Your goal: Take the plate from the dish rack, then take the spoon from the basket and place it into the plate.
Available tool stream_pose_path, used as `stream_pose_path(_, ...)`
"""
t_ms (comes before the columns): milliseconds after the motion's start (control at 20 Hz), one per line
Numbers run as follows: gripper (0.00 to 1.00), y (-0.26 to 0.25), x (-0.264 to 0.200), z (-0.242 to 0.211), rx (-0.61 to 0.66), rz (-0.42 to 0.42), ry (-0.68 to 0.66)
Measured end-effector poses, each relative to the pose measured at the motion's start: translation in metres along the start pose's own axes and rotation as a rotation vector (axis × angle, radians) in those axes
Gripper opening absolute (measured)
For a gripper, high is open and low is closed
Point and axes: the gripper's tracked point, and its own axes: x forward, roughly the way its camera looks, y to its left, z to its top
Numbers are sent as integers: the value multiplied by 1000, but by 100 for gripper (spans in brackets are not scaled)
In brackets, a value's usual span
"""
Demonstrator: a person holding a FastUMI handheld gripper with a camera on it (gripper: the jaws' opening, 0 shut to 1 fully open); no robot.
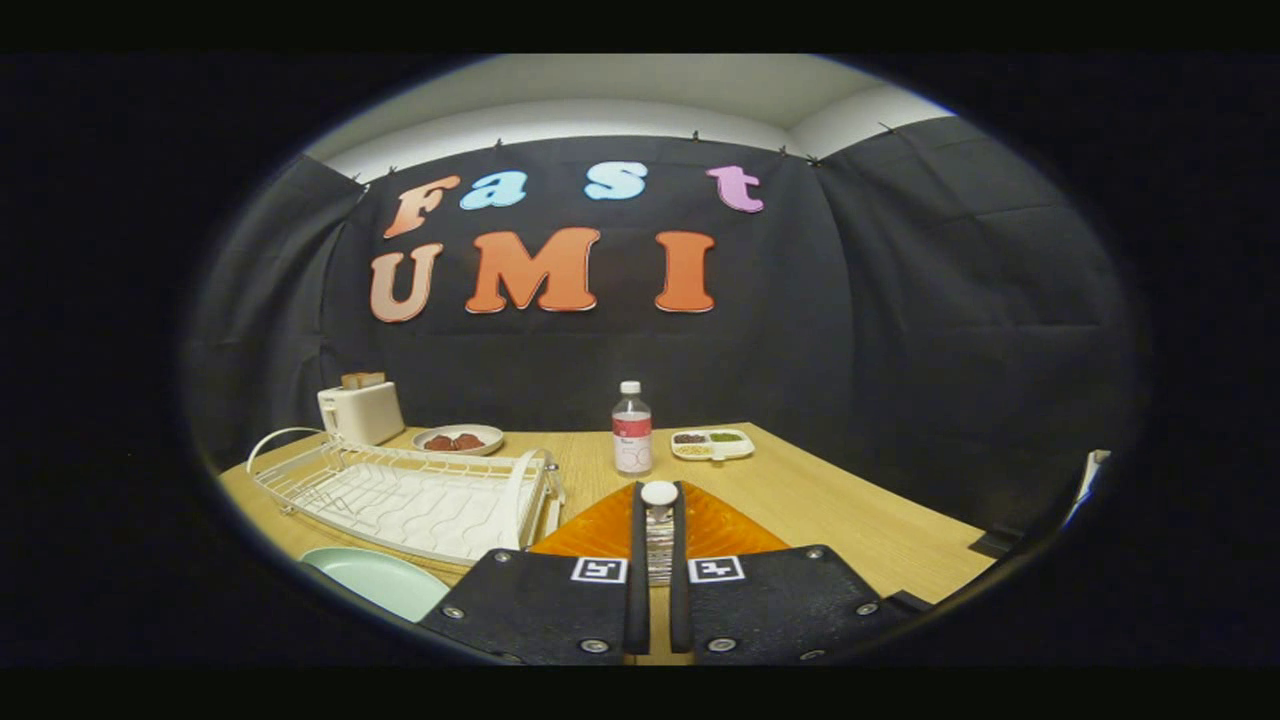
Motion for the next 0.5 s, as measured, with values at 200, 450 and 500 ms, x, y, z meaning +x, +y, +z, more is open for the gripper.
stream_pose_path(200,8,0,-25,25,-7,0,-46)
stream_pose_path(450,8,18,-60,45,-3,38,-84)
stream_pose_path(500,8,24,-67,47,-2,50,-87)
